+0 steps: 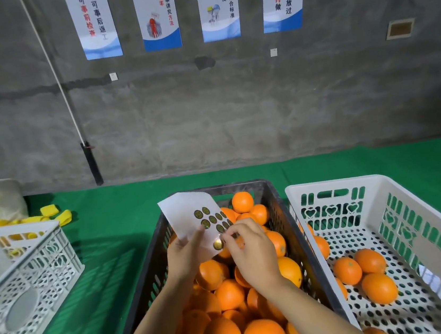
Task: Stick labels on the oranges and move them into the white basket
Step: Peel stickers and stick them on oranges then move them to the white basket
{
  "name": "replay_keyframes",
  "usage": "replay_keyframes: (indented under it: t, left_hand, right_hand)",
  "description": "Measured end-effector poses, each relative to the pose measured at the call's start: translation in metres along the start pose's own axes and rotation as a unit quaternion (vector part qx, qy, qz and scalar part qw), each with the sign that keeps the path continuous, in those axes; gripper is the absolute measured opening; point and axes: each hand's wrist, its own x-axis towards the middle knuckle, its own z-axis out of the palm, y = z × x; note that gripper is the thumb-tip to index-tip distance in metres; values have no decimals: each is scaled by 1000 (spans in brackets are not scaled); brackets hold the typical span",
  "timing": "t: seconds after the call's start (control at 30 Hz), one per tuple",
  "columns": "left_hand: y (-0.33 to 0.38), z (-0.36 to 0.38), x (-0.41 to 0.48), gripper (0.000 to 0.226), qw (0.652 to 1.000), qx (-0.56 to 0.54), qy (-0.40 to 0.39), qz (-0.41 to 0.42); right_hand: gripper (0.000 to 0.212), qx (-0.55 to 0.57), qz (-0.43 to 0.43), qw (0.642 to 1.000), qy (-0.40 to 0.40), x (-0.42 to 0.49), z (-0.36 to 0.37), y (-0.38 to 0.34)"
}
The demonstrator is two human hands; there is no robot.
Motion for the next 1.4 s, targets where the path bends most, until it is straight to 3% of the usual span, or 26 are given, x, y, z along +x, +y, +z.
replay_keyframes:
  t: [0.1, 0.23, 0.4, 0.57, 0.73, 1.0, 1.23, 1.33, 1.4]
  left_hand:
    - [2, -2, 1, 23, 996, 17, 65, 52]
    - [5, -6, 1, 20, 990, 24, 119, 77]
    - [10, -7, 2, 21, 986, 13, 155, 66]
    - [12, -8, 1, 13, 984, 14, 168, 61]
    - [7, -8, 4, 15, 985, 28, 158, 61]
    - [-3, -5, 1, 20, 987, 99, 100, 80]
    - [-4, -6, 5, 13, 989, 85, 115, 44]
    - [-6, -6, 5, 20, 988, 89, 119, 42]
    - [-6, -7, 5, 22, 986, 85, 133, 59]
  right_hand:
    - [11, 68, 78, 994, -47, 3, 0, 3]
    - [16, 102, 183, 954, -216, 3, 9, 3]
    - [19, 48, 183, 928, -322, -1, 20, 4]
    - [17, 49, 226, 899, -371, 3, 37, 4]
    - [12, 9, 235, 898, -372, 15, 53, 7]
    - [12, -90, 153, 934, -311, 6, 62, 12]
    - [4, -36, 178, 944, -276, 5, 61, 13]
    - [38, 17, 219, 940, -262, 7, 62, 14]
    - [42, 21, 239, 930, -277, 8, 64, 15]
